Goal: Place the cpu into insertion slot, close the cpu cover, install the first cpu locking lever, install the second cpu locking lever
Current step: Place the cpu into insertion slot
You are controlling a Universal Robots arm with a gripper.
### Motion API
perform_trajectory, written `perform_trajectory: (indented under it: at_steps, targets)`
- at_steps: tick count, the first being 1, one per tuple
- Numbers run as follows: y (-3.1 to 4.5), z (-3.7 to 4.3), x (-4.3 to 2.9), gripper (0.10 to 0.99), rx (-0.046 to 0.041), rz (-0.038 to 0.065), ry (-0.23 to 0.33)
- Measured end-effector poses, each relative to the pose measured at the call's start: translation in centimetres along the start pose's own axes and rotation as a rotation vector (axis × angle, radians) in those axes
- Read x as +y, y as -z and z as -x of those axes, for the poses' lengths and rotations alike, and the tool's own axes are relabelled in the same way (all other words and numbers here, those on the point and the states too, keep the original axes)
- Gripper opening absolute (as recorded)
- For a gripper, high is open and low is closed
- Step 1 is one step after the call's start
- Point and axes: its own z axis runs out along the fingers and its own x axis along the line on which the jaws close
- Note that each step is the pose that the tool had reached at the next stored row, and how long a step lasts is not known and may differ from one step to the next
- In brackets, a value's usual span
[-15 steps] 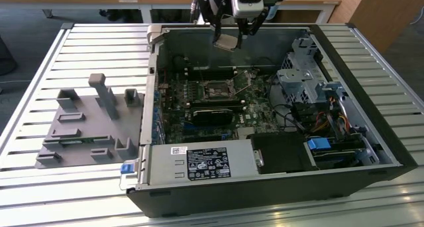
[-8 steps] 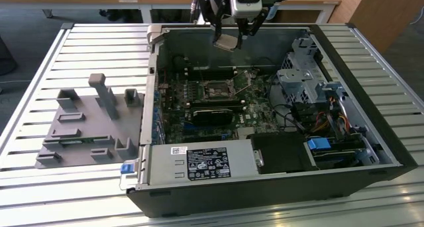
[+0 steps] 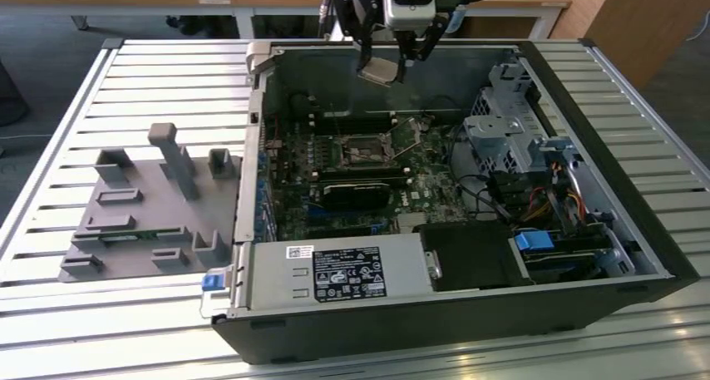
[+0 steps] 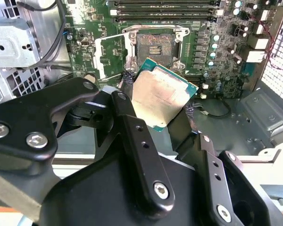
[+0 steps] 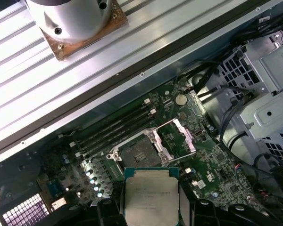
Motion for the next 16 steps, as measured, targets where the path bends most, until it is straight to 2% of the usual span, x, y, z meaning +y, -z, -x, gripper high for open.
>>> perform_trajectory:
  at_steps: [16]
  targets:
    - [-0.02,0.0,0.0,0.541,-0.0058,0.001,-0.064]
